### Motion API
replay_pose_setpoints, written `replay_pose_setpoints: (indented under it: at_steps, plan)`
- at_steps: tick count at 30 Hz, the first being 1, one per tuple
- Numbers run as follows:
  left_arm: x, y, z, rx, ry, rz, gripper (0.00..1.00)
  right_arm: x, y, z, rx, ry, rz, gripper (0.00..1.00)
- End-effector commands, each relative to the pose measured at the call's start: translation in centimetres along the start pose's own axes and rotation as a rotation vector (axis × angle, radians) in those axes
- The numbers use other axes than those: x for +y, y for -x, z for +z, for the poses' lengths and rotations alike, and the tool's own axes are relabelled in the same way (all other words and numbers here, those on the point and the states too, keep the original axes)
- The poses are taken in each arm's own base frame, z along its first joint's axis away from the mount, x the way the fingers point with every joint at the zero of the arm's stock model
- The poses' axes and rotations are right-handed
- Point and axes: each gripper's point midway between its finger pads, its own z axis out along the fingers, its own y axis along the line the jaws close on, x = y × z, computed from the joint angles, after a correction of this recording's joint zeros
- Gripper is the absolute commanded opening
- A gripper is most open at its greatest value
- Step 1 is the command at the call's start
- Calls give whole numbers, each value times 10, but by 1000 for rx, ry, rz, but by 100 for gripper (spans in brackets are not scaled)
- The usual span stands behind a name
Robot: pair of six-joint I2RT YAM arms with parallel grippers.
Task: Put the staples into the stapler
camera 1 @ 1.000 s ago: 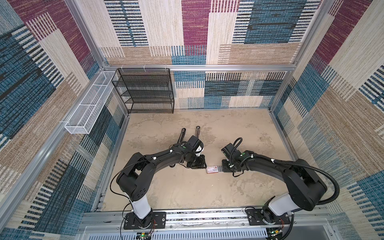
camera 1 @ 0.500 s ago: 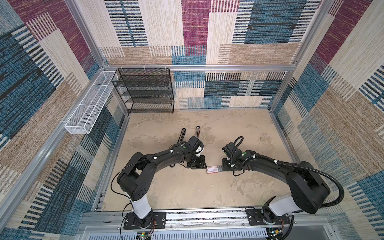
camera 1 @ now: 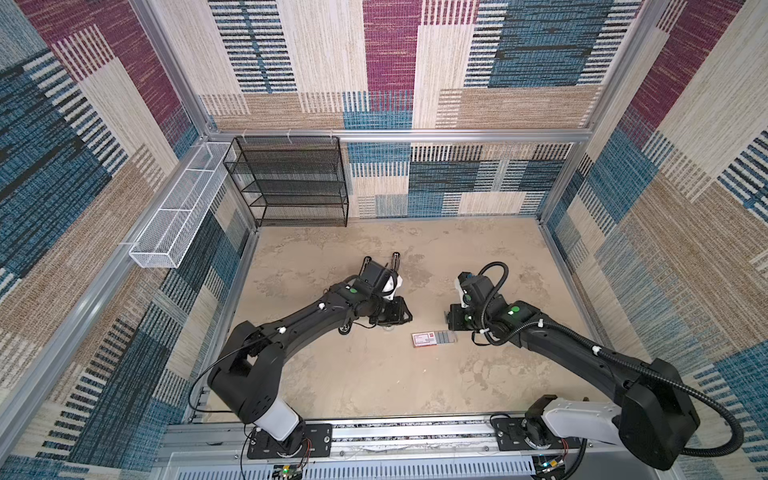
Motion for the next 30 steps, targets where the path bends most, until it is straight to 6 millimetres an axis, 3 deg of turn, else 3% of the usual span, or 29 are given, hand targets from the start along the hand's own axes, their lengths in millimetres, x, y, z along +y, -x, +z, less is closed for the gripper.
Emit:
replay_pose_setpoints:
  at_steps: [1,7,13,20,30]
  plan:
    - [-27,31,-34,-134,-178,-7,38,51,34,-22,-102,296,-70,0]
    - [-57,61,-103,-288,-530,5,46,100,59,-59,-160,635,-165,0]
    - [-87,60,-137,-324,-778,115,49,136,59,-93,-129,933,-237,0]
    - [-106,53,-156,-322,-968,178,51,155,50,-124,-85,1121,-285,0]
    - [-122,40,-156,-293,-1003,254,51,157,45,-127,-44,1177,-258,0]
